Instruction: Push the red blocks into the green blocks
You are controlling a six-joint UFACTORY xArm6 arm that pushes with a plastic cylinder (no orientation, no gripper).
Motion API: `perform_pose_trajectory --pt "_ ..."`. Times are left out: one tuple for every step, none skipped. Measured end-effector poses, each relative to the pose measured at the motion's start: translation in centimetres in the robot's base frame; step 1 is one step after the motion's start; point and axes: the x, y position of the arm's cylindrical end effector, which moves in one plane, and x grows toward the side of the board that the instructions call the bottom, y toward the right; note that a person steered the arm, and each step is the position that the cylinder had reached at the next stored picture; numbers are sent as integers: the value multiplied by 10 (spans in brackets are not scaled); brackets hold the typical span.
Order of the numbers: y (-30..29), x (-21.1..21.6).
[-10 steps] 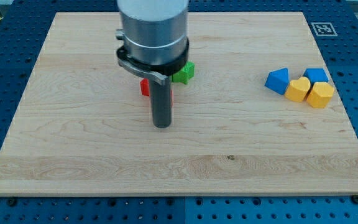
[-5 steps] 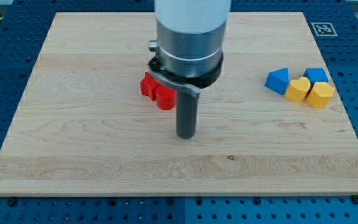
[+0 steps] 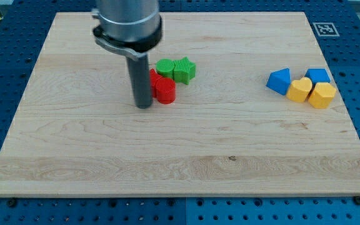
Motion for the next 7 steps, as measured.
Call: perform_pose_trajectory --pt "-4 -42" --pt "30 -64" --pt "49 -61" --pt "29 -54" --pt "-8 -26" --pt "-8 16" --pt "13 14"
